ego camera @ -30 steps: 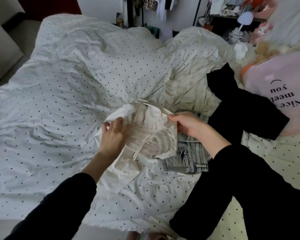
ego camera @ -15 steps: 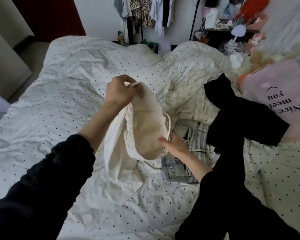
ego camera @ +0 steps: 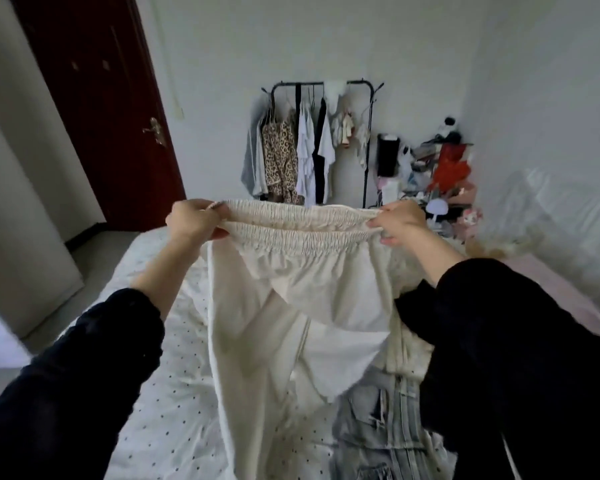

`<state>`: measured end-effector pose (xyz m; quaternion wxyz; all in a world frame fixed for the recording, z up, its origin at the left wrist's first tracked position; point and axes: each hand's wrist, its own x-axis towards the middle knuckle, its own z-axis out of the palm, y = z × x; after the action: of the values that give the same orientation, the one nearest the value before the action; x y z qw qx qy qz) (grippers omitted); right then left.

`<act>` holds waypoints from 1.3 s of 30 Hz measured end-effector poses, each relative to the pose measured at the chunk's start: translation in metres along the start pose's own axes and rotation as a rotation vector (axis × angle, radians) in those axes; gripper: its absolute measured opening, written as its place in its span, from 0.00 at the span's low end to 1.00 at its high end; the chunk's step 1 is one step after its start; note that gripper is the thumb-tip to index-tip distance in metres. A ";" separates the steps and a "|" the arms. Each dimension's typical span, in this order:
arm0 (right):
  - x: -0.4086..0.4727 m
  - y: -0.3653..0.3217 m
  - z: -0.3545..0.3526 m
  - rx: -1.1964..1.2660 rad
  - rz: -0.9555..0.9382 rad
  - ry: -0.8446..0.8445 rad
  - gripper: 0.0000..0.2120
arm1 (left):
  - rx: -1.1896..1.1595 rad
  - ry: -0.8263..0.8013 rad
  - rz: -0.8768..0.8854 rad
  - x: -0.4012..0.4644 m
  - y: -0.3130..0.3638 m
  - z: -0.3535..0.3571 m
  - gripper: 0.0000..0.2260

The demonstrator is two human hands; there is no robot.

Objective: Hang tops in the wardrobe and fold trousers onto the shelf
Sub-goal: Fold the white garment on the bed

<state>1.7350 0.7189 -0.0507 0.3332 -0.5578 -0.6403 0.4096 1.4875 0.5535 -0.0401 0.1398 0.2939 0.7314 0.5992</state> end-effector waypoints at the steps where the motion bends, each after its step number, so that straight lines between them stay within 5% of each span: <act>1: 0.003 -0.031 -0.013 0.097 -0.017 0.016 0.19 | -0.046 0.029 0.025 0.009 0.028 -0.006 0.09; 9: -0.002 -0.206 -0.110 0.485 -0.410 0.231 0.10 | -0.010 0.266 0.453 0.031 0.210 -0.046 0.10; 14: -0.015 -0.257 -0.156 0.503 -0.610 0.149 0.05 | -0.193 0.187 0.527 0.040 0.259 -0.058 0.09; 21: -0.005 -0.181 -0.137 0.028 -0.425 -0.166 0.06 | -0.060 -0.116 0.430 0.043 0.168 -0.025 0.09; 25: 0.012 -0.096 -0.103 -0.055 -0.189 -0.453 0.14 | 0.071 -0.295 0.304 0.036 0.087 -0.007 0.10; 30: 0.031 -0.018 -0.085 -0.093 0.048 -0.552 0.30 | 0.194 -0.623 0.365 0.012 0.012 0.010 0.19; 34: 0.031 0.004 -0.086 -0.110 0.077 -0.560 0.15 | 0.251 -0.816 0.340 0.004 -0.028 0.024 0.31; 39: 0.031 0.017 -0.088 -0.045 0.121 -0.573 0.11 | 0.171 -0.873 0.221 0.002 -0.035 0.027 0.23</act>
<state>1.8159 0.7635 -0.0281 0.1012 -0.4637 -0.6830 0.5553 1.4916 0.5726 -0.0797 0.3453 0.6055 0.6153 0.3682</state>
